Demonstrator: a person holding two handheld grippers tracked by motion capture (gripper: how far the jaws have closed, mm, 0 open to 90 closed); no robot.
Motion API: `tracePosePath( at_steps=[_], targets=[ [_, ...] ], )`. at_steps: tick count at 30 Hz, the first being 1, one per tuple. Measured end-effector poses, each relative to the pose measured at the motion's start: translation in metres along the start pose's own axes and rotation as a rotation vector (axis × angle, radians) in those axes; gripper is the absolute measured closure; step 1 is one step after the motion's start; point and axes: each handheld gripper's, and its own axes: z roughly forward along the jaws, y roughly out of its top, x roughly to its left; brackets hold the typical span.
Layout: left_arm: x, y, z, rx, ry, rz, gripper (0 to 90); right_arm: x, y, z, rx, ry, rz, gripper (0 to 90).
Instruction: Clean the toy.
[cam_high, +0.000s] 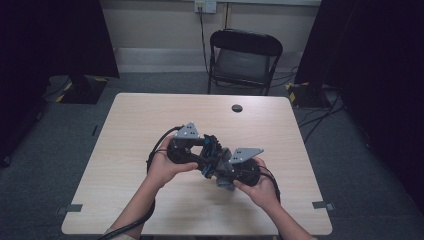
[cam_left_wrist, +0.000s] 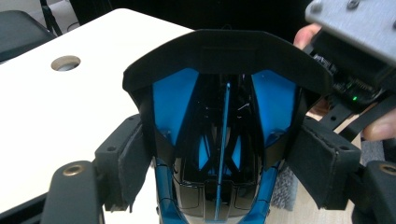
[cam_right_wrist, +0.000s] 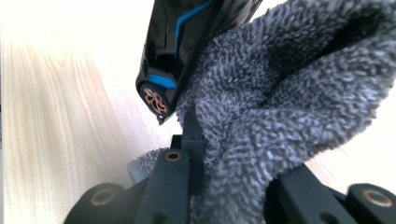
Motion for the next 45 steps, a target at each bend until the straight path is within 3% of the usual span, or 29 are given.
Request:
tracePosePath(
  at_steps=[7,14,18,26,30,32,39,45],
  targets=[
    [0.001,0.001,-0.001,-0.012,0.004,-0.007,25.3,0.001,-0.003,0.007,0.012,0.014,0.005,77.5],
    [0.002,0.001,-0.002,-0.021,0.007,-0.017,25.3,0.008,-0.012,0.015,0.084,0.035,-0.012,77.5],
    [0.002,-0.003,-0.001,-0.018,0.007,-0.022,25.3,0.007,-0.015,0.013,0.105,0.017,-0.008,77.4],
    [0.001,-0.005,0.001,-0.008,0.006,-0.017,25.3,-0.019,-0.008,-0.024,-0.011,-0.067,0.057,77.4],
    [0.001,-0.005,0.004,-0.014,0.010,-0.024,25.3,-0.022,0.003,-0.033,-0.050,-0.065,0.061,77.4],
    [0.002,-0.005,0.005,-0.021,0.013,-0.029,25.3,-0.017,0.005,-0.029,-0.036,-0.047,0.043,77.4],
    [0.006,-0.009,0.002,-0.010,0.028,-0.035,25.3,-0.001,-0.009,-0.005,0.099,0.012,-0.020,77.4],
    [0.012,-0.017,-0.006,-0.004,0.055,-0.053,25.3,-0.012,-0.016,-0.019,0.089,-0.011,0.013,77.4]
  ],
)
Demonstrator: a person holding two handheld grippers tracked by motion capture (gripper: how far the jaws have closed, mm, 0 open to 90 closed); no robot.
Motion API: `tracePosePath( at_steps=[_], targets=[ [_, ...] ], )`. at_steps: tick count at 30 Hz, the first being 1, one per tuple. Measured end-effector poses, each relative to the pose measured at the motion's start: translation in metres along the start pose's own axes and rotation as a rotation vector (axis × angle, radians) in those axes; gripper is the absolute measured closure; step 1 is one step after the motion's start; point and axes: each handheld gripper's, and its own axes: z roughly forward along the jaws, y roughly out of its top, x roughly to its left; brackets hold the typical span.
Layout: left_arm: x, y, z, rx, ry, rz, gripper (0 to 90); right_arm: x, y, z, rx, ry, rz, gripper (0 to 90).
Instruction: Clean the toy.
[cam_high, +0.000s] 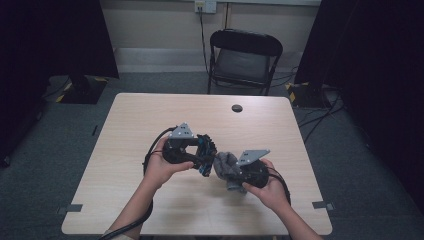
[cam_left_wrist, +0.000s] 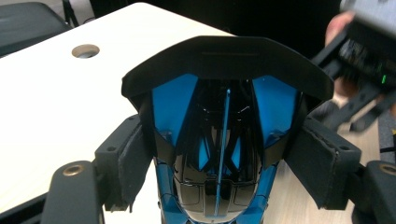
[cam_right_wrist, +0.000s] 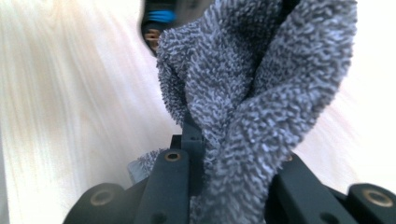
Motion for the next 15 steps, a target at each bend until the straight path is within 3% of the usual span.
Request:
tracePosePath(
  at_steps=[6,15],
  targets=[
    [0.006,-0.007,-0.006,0.016,0.018,-0.006,25.3,-0.017,-0.004,-0.018,-0.024,-0.057,0.034,77.4],
    [0.018,-0.022,-0.013,0.032,0.059,-0.033,25.3,-0.037,-0.014,-0.029,-0.028,-0.119,0.082,77.4]
  ],
)
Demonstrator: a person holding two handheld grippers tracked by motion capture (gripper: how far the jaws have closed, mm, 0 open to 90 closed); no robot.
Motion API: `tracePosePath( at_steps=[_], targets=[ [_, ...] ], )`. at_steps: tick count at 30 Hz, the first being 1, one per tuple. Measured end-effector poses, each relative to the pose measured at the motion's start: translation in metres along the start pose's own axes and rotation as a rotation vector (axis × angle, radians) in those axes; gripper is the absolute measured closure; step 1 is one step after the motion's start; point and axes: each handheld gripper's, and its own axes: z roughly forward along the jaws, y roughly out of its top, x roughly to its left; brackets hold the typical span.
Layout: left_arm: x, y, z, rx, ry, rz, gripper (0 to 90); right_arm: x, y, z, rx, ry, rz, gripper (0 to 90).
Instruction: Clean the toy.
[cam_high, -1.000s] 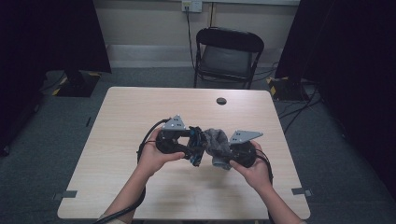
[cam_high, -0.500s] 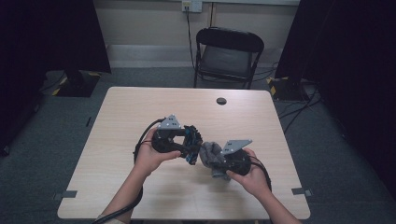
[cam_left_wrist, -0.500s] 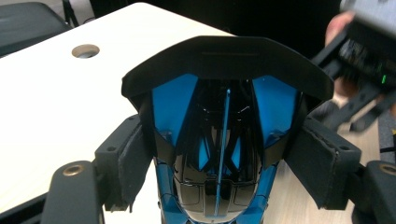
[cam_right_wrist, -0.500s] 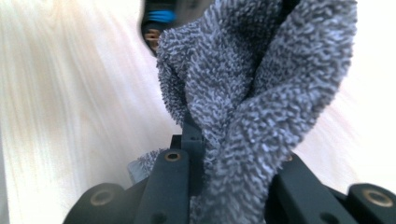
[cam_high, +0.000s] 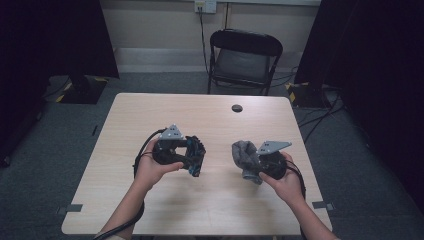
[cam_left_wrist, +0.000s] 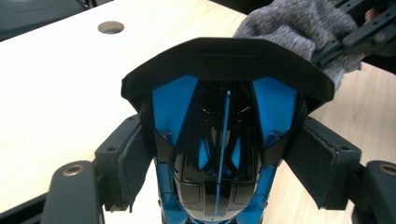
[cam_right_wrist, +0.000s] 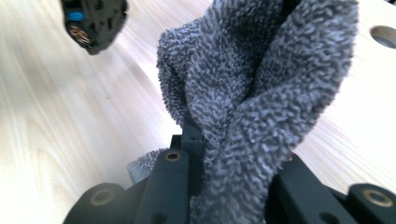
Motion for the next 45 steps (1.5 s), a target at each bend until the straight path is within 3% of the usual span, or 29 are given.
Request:
tracePosePath(
  at_steps=[17,26,37,39,45],
  targets=[
    [0.028,-0.025,-0.018,0.040,0.084,-0.051,25.3,-0.028,-0.019,-0.005,0.009,-0.073,0.076,77.4],
    [0.034,-0.035,-0.017,0.068,0.108,-0.067,25.3,-0.028,-0.025,0.000,0.035,-0.078,0.077,77.4],
    [0.041,-0.031,-0.015,0.099,0.140,-0.057,25.3,-0.029,-0.032,0.004,0.053,-0.104,0.086,77.3],
    [0.042,-0.031,-0.013,0.085,0.141,-0.067,25.3,-0.030,-0.035,0.005,0.054,-0.106,0.085,77.4],
    [0.045,-0.029,-0.004,0.104,0.145,-0.060,25.3,-0.031,-0.040,0.008,0.056,-0.106,0.097,77.3]
  ],
)
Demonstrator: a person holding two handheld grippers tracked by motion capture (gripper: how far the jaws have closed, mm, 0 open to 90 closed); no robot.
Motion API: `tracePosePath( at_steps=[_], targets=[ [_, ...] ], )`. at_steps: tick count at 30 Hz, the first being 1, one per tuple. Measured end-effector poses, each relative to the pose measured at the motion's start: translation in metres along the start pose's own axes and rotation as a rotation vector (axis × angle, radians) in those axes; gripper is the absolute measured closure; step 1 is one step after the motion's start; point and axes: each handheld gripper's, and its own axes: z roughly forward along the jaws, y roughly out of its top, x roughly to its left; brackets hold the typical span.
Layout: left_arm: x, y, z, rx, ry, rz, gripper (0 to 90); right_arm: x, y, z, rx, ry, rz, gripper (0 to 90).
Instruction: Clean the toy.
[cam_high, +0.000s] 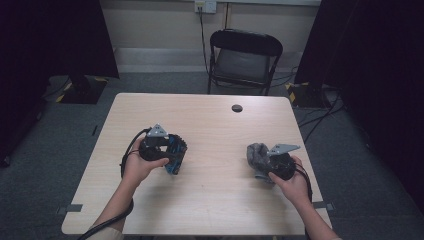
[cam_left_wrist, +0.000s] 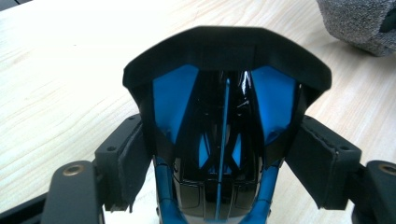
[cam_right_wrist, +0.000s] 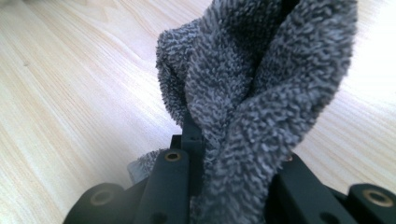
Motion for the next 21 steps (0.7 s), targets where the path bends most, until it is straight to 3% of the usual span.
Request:
tracePosePath(
  at_steps=[21],
  targets=[
    [0.010,-0.014,0.027,0.039,0.033,-0.039,25.3,0.000,-0.005,0.011,-0.001,0.009,0.017,77.3]
  ],
)
